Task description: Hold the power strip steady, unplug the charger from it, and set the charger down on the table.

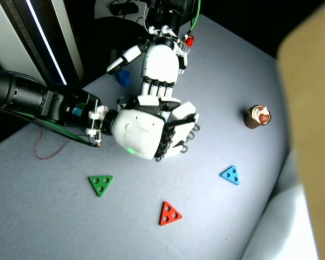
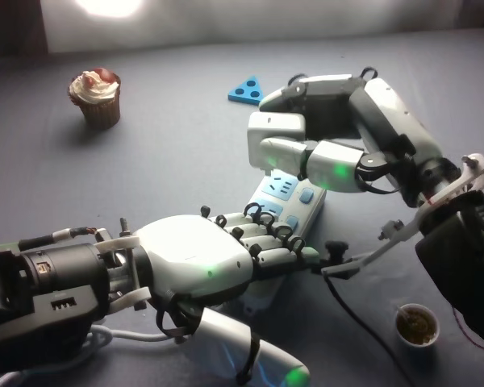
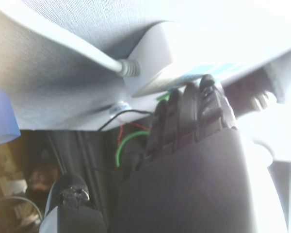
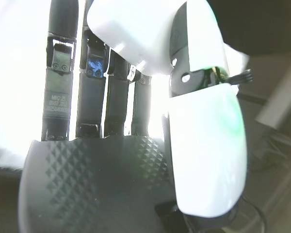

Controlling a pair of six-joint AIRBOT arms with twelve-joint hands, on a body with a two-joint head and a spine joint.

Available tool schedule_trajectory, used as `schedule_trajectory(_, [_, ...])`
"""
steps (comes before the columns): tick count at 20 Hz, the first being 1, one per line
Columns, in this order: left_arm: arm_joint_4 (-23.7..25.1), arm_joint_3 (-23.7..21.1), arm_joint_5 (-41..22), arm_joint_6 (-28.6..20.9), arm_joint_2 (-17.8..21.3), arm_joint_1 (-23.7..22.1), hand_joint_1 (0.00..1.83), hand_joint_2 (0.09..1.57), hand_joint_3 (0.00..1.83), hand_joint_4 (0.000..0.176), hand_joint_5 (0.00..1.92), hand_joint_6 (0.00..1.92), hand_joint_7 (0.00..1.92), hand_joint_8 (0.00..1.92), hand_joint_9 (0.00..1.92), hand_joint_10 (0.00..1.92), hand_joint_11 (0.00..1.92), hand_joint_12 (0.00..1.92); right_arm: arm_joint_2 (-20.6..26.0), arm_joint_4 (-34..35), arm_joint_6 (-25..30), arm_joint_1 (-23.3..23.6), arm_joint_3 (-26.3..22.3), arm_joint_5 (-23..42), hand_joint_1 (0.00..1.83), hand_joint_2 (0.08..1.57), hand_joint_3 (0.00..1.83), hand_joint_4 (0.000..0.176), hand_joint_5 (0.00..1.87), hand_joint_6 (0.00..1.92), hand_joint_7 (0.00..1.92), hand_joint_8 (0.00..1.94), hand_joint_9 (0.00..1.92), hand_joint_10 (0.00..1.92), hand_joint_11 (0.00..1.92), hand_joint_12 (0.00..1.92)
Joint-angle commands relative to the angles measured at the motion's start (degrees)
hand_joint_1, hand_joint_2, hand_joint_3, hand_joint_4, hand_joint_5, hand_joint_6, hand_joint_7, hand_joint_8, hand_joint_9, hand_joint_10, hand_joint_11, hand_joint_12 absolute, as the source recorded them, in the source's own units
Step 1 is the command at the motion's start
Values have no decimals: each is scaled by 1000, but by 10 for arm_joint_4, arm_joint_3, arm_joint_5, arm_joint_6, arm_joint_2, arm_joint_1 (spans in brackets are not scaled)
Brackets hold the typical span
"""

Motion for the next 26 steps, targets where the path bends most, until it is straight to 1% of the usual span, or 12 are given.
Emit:
schedule_trajectory(1, [-8,0,18,-9,-7,6,0,910,1,0,71,3,69,0,54,0,48,23,14,-26,9,3,-4,71,1250,1042,0,36,1114,783,1210,569,1226,4,883,590])
schedule_trajectory(2, [-8,0,18,-9,-7,6,0,904,0,0,71,2,65,0,47,0,39,20,21,-26,9,3,-9,71,1250,1042,0,34,1105,794,1217,558,1219,1,873,588])
schedule_trajectory(4, [-8,1,17,-9,-7,6,0,903,0,0,88,9,75,5,56,5,52,26,42,-26,9,3,-23,66,1242,1059,0,36,1071,846,1166,657,1208,2,826,663])
schedule_trajectory(11, [-7,0,13,-9,-5,3,0,915,4,0,79,3,79,5,66,7,59,30,116,-62,9,3,-76,17,1251,1042,0,36,1115,775,1208,579,1217,1,865,650])
schedule_trajectory(16, [-6,0,14,-9,-5,-5,0,913,2,0,65,0,66,0,60,3,55,28,146,-103,-45,3,-81,-25,1247,1049,1,30,1082,847,1206,564,1205,0,861,627])
schedule_trajectory(19, [-6,-2,17,-9,-5,-7,0,902,0,0,39,1,53,0,63,2,63,32,158,-109,-69,1,-81,-60,1233,1086,0,13,1005,1010,1108,701,1162,3,817,642])
schedule_trajectory(20, [-6,-2,17,-9,-5,-7,0,901,0,0,38,1,52,1,64,2,63,32,166,-120,-76,0,-82,-84,1233,1087,0,12,1005,1011,1108,699,1163,3,818,643])
schedule_trajectory(21, [-6,-3,17,-9,-4,-7,0,901,0,0,54,7,69,7,75,6,71,36,169,-128,-79,-1,-82,-96,1234,1087,0,2,1005,1026,1108,685,1142,0,800,637])
schedule_trajectory(23, [-6,-3,17,-9,-5,-7,0,901,0,0,59,7,76,7,79,6,72,37,173,-142,-90,-3,-81,-113,1230,1093,1,9,988,1044,1088,728,1087,0,771,634])
schedule_trajectory(24, [-6,-3,17,-9,-5,-8,0,904,0,0,59,5,76,5,74,2,61,32,173,-143,-106,-3,-80,-119,1168,1125,0,0,950,1027,988,296,1035,7,735,644])
schedule_trajectory(25, [-6,-3,17,-9,-5,-10,0,903,0,0,60,5,71,3,71,1,56,30,173,-143,-117,-4,-80,-124,1154,1130,2,0,936,1035,980,100,1003,2,724,646])
schedule_trajectory(26, [-6,-3,17,-9,-5,-11,0,903,0,0,55,2,64,0,59,0,52,29,173,-143,-125,-4,-80,-130,1180,1088,0,0,818,385,944,27,948,0,680,650])
